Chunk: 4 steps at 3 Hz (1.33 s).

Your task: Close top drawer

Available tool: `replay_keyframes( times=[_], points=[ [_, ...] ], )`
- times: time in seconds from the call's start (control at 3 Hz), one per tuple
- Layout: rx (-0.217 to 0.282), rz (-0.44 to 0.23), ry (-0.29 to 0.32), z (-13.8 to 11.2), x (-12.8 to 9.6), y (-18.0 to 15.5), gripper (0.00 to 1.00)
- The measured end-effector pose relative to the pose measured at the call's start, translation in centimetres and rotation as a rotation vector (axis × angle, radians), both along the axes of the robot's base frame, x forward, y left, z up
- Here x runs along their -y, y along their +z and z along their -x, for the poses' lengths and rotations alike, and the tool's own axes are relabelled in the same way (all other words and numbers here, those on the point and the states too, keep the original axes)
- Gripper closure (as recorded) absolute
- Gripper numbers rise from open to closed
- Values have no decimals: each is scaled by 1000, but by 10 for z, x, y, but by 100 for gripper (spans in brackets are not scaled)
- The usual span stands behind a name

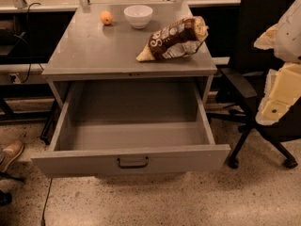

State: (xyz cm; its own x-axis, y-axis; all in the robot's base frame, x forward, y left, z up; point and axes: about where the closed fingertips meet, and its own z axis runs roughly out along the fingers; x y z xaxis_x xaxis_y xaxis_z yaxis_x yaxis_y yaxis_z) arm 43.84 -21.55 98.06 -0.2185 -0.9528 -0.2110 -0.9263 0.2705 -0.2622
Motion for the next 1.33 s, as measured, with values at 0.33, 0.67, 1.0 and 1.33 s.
replay_keyframes(
  times=[0.33,0.67,1.0,1.33],
  points=[
    [0,0,0,0,0,0,0],
    [-94,-26,-26,3,-15,-50,0],
    [-190,-46,-47,8,-30,-101,0],
    [-326,-71,-51,19,-39,-172,0]
  ],
)
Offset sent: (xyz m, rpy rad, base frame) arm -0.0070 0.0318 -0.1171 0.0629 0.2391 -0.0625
